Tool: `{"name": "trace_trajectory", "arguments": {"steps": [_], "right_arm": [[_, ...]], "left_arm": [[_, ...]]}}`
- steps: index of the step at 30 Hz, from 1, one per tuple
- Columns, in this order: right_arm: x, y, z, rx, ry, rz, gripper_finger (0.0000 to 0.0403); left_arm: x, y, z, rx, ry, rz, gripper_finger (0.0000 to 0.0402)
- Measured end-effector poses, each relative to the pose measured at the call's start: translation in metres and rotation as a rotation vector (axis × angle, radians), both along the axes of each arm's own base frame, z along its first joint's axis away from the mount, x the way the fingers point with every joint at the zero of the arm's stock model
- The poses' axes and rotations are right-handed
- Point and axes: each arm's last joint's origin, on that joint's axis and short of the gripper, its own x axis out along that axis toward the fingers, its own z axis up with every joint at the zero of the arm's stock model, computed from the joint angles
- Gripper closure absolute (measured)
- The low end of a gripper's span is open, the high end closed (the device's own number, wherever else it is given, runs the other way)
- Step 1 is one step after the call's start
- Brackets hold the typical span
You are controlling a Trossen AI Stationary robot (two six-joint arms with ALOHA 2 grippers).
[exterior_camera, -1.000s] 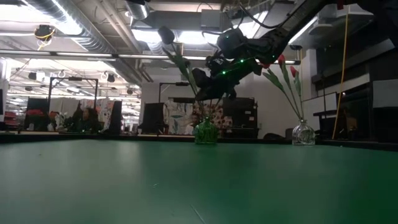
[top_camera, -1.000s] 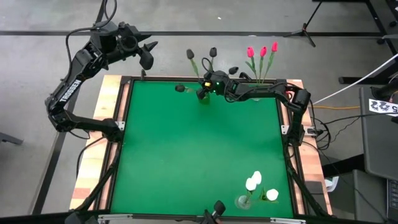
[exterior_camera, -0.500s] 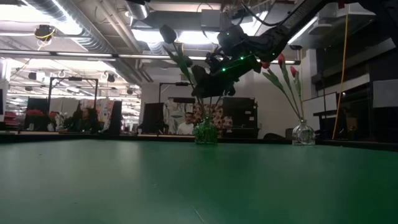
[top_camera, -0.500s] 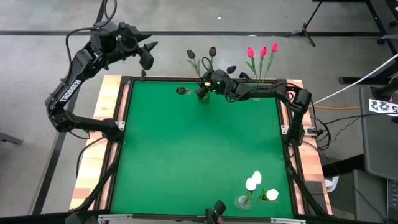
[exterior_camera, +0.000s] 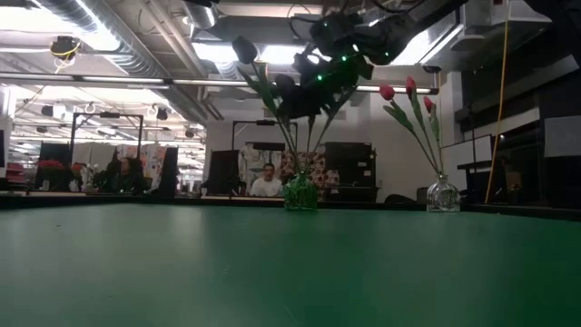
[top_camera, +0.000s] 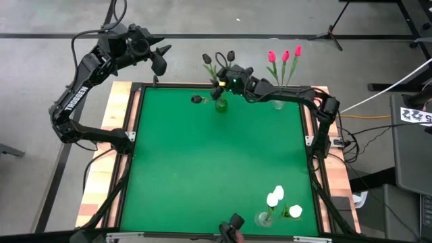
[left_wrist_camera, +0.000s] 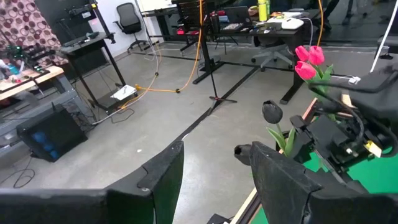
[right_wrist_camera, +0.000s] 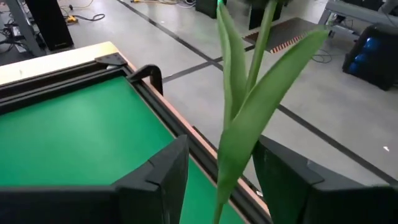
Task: Sort flowers into vase by color
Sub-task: Return to Home Position
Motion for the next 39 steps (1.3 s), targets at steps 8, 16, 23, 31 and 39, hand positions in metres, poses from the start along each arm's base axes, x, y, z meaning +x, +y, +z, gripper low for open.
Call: {"name": "trace_trajectory", "arguments": {"steps": [8,16,23,31,39], "right_arm": [[-0.007,-0.003,0.050,-0.028,-0.007,0.031,0.0226],[-0.047,0.000,0.105,-0.054,-0.074,0.059,0.0226],[-0.077,0.022,0.148,-0.085,-0.177,0.195,0.0226],[-0.123,0.052,0.188,-0.116,-0.226,0.368,0.0226],[-0.170,0.083,0.208,-0.076,-0.206,0.504,0.0226]], "left_arm": [[0.000,-0.001,0.001,-0.001,-0.009,-0.015,0.0219],[0.002,-0.003,0.001,-0.018,-0.033,-0.116,0.0219],[0.000,-0.004,0.002,-0.061,-0.078,-0.265,0.0219],[-0.017,-0.008,0.009,-0.070,-0.137,-0.373,0.0219],[-0.032,-0.023,0.017,-0.084,-0.203,-0.515,0.0219]]}}
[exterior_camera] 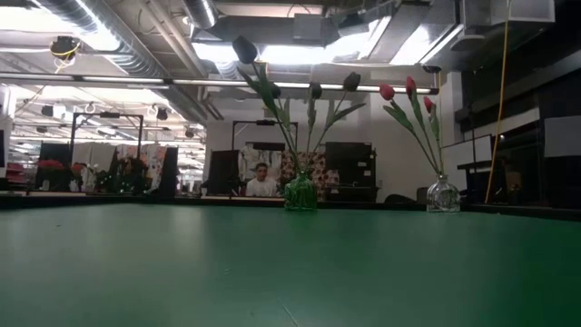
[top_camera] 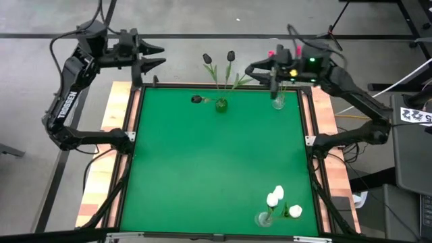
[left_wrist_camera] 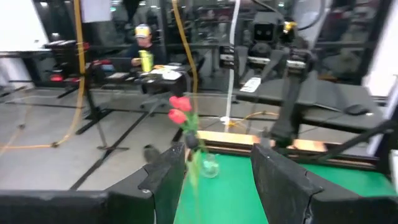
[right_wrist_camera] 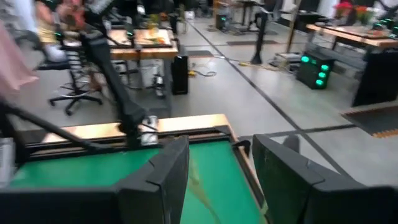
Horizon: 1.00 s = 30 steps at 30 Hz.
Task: Sort flowers into vase by color
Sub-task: Return to Home Position
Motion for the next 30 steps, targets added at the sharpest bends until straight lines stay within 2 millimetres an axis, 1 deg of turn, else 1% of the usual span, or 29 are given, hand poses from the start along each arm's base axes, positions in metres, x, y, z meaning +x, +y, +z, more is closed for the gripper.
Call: {"name": "trace_trajectory", "arguments": {"steps": [5,9,12,17,22,25,30], "right_arm": [[-0.028,0.018,0.016,-0.018,-0.056,0.061,0.0226],[-0.049,0.029,0.022,-0.034,-0.086,0.066,0.0226],[-0.062,0.037,0.019,-0.038,-0.100,0.082,0.0226],[-0.077,0.046,0.004,0.000,-0.129,0.090,0.0226],[-0.087,0.051,-0.013,0.009,-0.215,0.093,0.0226],[-0.092,0.054,-0.028,0.032,-0.265,0.095,0.0226],[-0.106,0.061,-0.051,0.048,-0.350,0.077,0.0226]], "left_arm": [[-0.004,-0.008,-0.002,-0.028,-0.013,-0.086,0.0219],[-0.007,-0.012,-0.017,-0.064,-0.008,-0.093,0.0219],[-0.008,-0.013,-0.027,-0.080,-0.036,-0.088,0.0219],[-0.011,-0.018,-0.040,-0.077,-0.083,-0.086,0.0219],[-0.017,-0.026,-0.048,-0.077,-0.111,-0.086,0.0219],[-0.020,-0.029,-0.054,-0.106,-0.114,-0.092,0.0219],[-0.023,-0.036,-0.064,-0.145,-0.113,-0.149,0.0219]]}}
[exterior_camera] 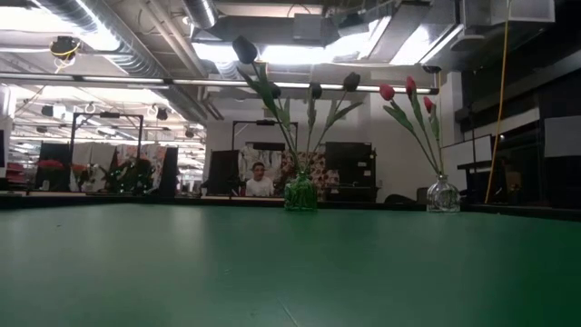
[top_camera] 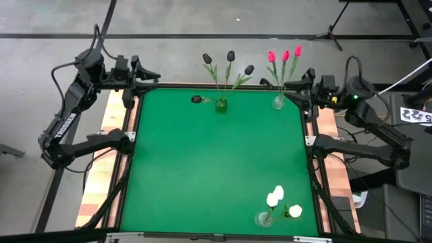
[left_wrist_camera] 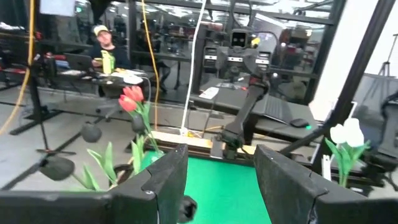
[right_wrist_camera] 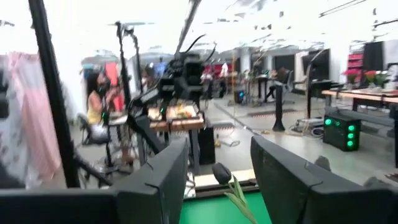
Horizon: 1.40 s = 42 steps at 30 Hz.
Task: Sort flowers into vase by color
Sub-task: Return to Home Position
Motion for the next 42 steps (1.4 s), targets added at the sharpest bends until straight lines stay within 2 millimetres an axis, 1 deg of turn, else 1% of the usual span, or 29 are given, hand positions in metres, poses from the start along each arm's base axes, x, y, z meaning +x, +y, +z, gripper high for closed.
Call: {"name": "trace_trajectory", "arguments": {"steps": [10,15,20,24,28,30,33,36,38,40,42], "right_arm": [[-0.024,0.013,-0.032,0.043,-0.079,-0.006,0.0226],[-0.031,0.015,-0.049,0.116,-0.091,-0.036,0.0226],[-0.032,0.015,-0.067,0.175,-0.086,-0.053,0.0226],[-0.031,0.011,-0.081,0.247,-0.115,-0.121,0.0226],[-0.028,0.009,-0.092,0.252,-0.137,-0.135,0.0226],[-0.026,0.009,-0.096,0.242,-0.133,-0.093,0.0226],[-0.022,0.010,-0.107,0.228,-0.080,-0.028,0.0226],[-0.021,0.011,-0.116,0.144,-0.047,0.039,0.0226],[-0.020,0.013,-0.122,0.106,-0.054,0.082,0.0226],[-0.020,0.013,-0.131,0.117,-0.076,0.092,0.0226],[-0.020,0.013,-0.140,0.132,-0.095,0.093,0.0226]], "left_arm": [[-0.005,-0.007,-0.036,-0.063,0.016,-0.006,0.0219],[-0.009,-0.012,-0.052,-0.091,-0.019,-0.006,0.0219],[-0.013,-0.018,-0.068,-0.117,-0.062,-0.006,0.0219],[-0.016,-0.022,-0.084,-0.163,-0.077,-0.007,0.0219],[-0.018,-0.025,-0.098,-0.201,-0.098,-0.008,0.0219],[-0.020,-0.027,-0.107,-0.228,-0.097,-0.008,0.0219],[-0.023,-0.032,-0.116,-0.255,-0.105,-0.008,0.0219],[-0.027,-0.037,-0.123,-0.264,-0.130,-0.012,0.0219],[-0.030,-0.041,-0.126,-0.257,-0.149,-0.016,0.0219],[-0.033,-0.045,-0.129,-0.260,-0.166,-0.016,0.0219],[-0.036,-0.047,-0.133,-0.281,-0.191,0.025,0.0219]]}}
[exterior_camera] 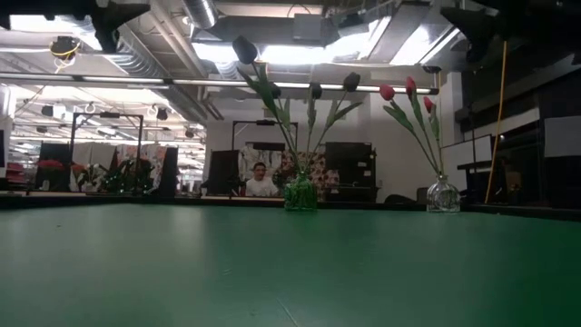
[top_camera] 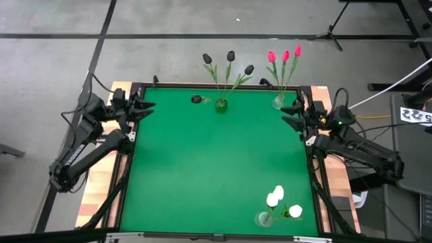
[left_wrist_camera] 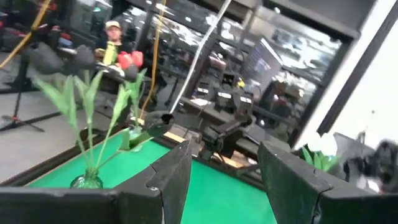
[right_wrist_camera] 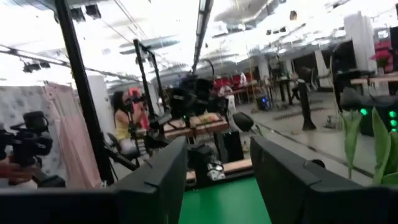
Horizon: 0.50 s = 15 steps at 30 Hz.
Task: Sort flowers into vase by color
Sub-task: Return to Home Position
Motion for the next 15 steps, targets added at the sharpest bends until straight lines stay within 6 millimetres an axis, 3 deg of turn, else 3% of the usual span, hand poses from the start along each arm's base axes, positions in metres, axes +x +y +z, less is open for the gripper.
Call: {"name": "trace_trajectory", "arguments": {"steps": [9,15], "right_arm": [[0.007,0.011,-0.035,0.061,-0.062,0.022,0.0226],[0.014,0.028,-0.049,0.087,-0.047,0.011,0.0226]], "left_arm": [[-0.012,-0.012,-0.019,-0.054,-0.060,0.107,0.0219],[-0.017,-0.018,-0.053,-0.237,0.150,0.139,0.0219]]}}
